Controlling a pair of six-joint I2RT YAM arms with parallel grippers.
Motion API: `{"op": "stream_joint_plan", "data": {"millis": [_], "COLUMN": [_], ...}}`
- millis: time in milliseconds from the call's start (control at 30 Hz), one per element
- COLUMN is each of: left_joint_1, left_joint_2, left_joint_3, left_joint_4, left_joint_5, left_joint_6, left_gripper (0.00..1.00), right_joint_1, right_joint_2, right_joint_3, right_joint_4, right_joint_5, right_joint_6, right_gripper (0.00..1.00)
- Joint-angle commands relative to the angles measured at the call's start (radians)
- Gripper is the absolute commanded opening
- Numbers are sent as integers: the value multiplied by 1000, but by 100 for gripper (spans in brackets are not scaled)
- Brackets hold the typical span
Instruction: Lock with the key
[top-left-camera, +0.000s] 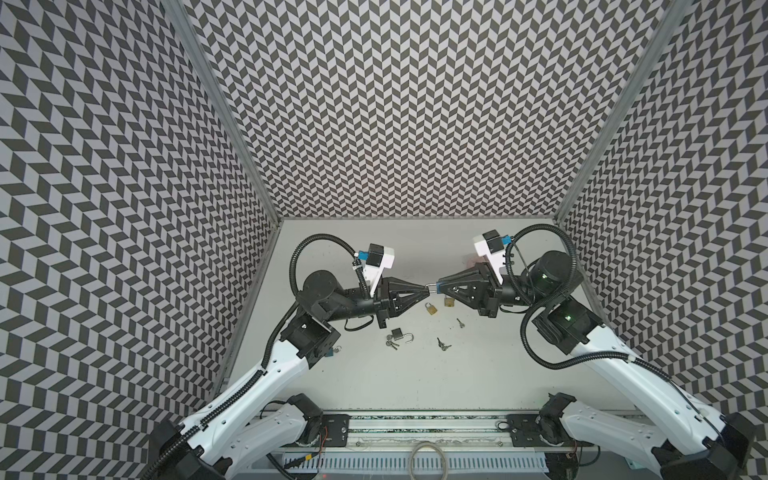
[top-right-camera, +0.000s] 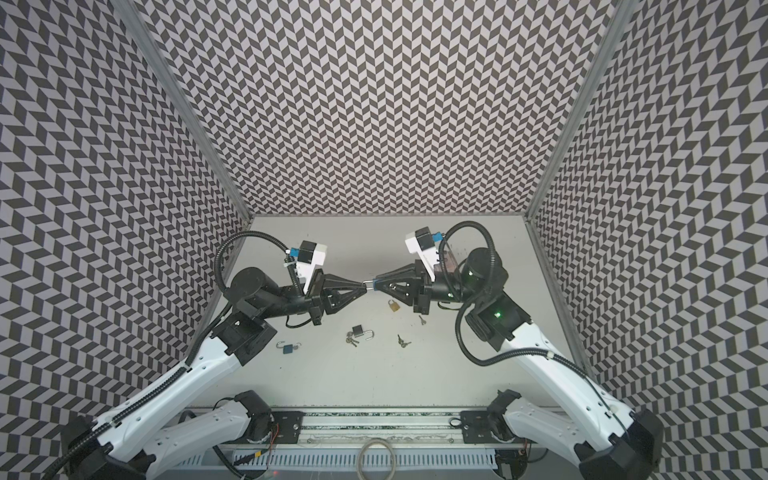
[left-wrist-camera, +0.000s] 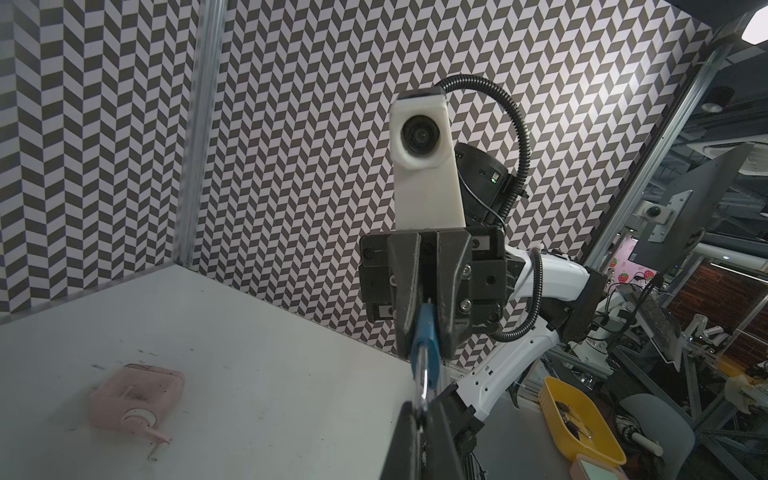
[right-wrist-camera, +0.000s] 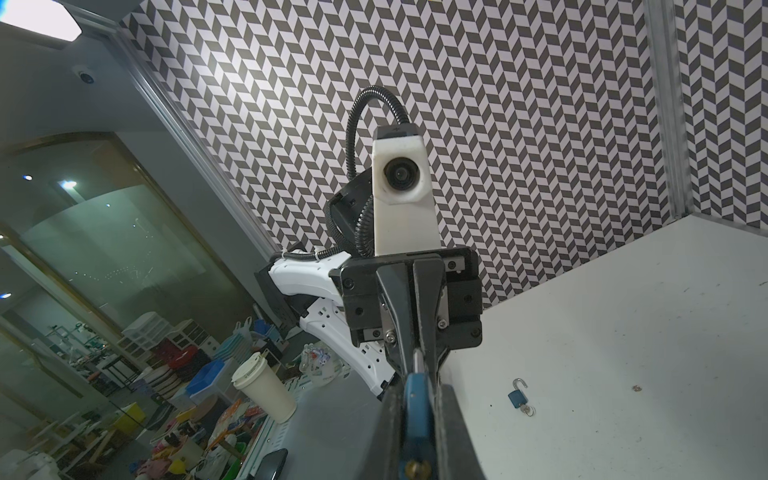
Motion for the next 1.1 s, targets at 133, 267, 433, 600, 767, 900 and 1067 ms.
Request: {"op": "stream_joint_plan", "data": {"millis": [133,267,433,600,767,900,1067], "left_joint_1": [-25,-113,-102,-28,11,19,23], "left_joint_2": [16,95,73,3,-47,-55,-36], "left_joint_3": [49,93,83,53,56,70,67], "left_joint_4": [-38,-19,-13,-45,-58,-90,-86], "left_joint_5": [-7,-8,-30,-6,3,-24,-18], "left_joint_6": [45,58,56,47,42,55,53], "left_gripper": [0,0,0,0,32,58,61], "right_joint_1": [21,161,162,76,42,43,42], "right_joint_2": [4,85,72,7,-14,-19,-25], "right_joint_3": [17,62,54,32,48,55,53], "right_joint_4": [60,6,10,10,-38,-61,-66], "right_joint_5": [-15,36,81,69,47,48,44], "right_joint_6": [15,-64,-62,-41,-60,-71,-69], "right_gripper": [0,0,0,0,0,0,0]}}
